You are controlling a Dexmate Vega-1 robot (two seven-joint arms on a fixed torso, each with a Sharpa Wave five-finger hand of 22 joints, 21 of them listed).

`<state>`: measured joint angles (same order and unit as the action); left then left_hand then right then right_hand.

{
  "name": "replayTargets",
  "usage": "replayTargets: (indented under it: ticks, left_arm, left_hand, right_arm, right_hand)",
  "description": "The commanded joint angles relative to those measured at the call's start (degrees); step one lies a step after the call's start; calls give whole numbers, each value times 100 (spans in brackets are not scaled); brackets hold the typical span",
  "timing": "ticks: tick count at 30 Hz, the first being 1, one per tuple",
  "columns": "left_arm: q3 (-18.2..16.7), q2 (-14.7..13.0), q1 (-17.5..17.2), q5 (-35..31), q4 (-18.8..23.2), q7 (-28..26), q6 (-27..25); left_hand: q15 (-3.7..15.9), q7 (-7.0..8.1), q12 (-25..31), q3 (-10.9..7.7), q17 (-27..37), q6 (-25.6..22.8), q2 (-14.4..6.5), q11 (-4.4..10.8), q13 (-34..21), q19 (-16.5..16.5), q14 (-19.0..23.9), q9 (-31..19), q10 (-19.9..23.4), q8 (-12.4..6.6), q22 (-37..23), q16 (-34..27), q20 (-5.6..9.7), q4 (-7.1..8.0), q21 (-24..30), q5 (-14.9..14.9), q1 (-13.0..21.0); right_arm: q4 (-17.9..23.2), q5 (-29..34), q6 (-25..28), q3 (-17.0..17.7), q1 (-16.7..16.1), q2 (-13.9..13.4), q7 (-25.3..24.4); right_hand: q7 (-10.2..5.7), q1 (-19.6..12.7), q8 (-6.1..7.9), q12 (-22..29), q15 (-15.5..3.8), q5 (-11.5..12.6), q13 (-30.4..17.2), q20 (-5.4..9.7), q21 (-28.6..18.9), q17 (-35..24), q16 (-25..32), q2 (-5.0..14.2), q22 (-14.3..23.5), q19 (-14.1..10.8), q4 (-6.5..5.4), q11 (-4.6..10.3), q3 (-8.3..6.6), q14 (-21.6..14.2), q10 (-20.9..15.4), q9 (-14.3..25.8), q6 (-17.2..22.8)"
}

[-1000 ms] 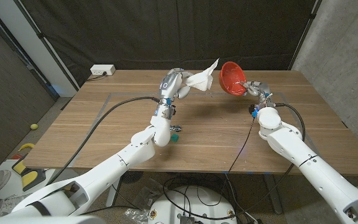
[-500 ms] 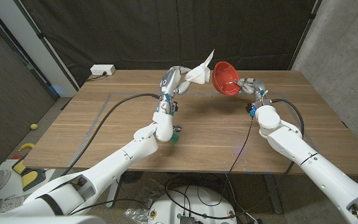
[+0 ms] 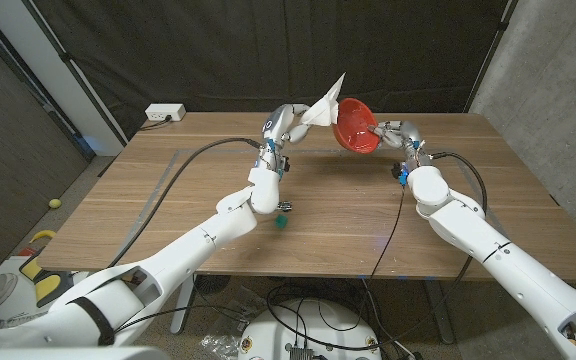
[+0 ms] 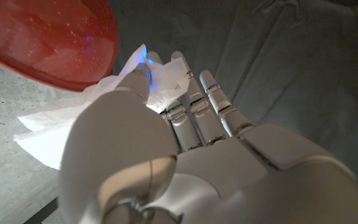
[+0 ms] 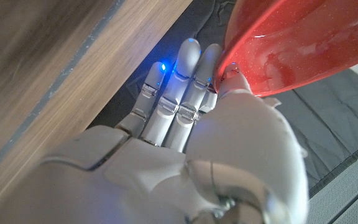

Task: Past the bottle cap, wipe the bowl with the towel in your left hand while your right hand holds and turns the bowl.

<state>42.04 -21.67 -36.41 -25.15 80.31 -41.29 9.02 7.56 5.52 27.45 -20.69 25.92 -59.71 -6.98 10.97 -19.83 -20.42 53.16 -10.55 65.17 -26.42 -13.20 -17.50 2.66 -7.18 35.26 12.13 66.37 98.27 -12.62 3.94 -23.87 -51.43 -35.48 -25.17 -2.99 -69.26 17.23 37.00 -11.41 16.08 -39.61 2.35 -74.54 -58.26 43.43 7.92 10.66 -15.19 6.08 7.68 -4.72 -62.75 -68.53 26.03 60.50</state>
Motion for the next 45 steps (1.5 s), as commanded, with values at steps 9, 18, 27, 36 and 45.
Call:
replayTargets:
  ticks: [9, 18, 27, 36, 45]
  left_arm:
    - [152, 31, 622, 798, -541, 1614, 681]
    - [172, -76, 592, 703, -295, 1867, 500]
    - [120, -171, 484, 616, -52, 1888, 363]
    - [121, -311, 392, 486, 164, 1977, 313]
    - [144, -336, 371, 497, 175, 2144, 355]
  left_hand:
    - [625, 86, -19, 26, 82, -156, -28, 33, -86, 64, -50, -22, -79, 52, -12, 40, 59, 12, 92, 62, 112]
    - [627, 119, -26, 50, 151, -169, -29, 34, -134, 90, -80, -27, -96, 91, -15, 55, 62, 15, 141, 91, 147]
    - [627, 122, -33, 68, 196, -178, -32, 36, -165, 109, -87, -28, -106, 114, -15, 61, 71, 25, 173, 105, 159]
    - [621, 141, -55, 89, 245, -202, -45, 36, -186, 130, -96, -30, -102, 140, -12, 81, 75, 55, 219, 120, 157]
    - [624, 123, -65, 111, 289, -218, -31, 38, -203, 137, -91, -31, -80, 162, -8, 87, 87, 57, 261, 126, 171]
  right_arm:
    - [-136, 194, 139, -129, 243, 112, 62]
    - [-45, 116, 751, -36, 249, 337, -368]
    - [-25, 497, 1980, -319, 534, 651, -1122]
    - [-241, 384, 2541, -282, 717, 1067, -1530]
    - [-175, 135, 2466, -124, 620, 1179, -1707]
  right_hand:
    - [-50, -26, -51, -9, -186, -4, -31, 677, 47, -46, -21, 57, 26, -3, -3, -33, 20, 15, 1, 36, 109]
    - [-77, -42, -70, -36, -186, -4, -19, 664, 54, -71, -18, 58, 31, -1, 2, -35, 18, -23, -15, 44, 139]
    - [-49, -64, -90, -17, -186, -1, -42, 645, 49, -52, -46, 54, 34, -2, 14, 18, 15, -37, -89, 58, 156]
    - [-29, -84, -113, -29, -186, -1, -47, 619, 44, -60, -43, 43, 29, -27, 26, 15, 17, -76, -109, 48, 189]
    - [13, -117, -139, -30, -186, 4, -66, 607, 22, -28, -63, 38, 31, -59, 45, -7, 13, -120, -132, 47, 211]
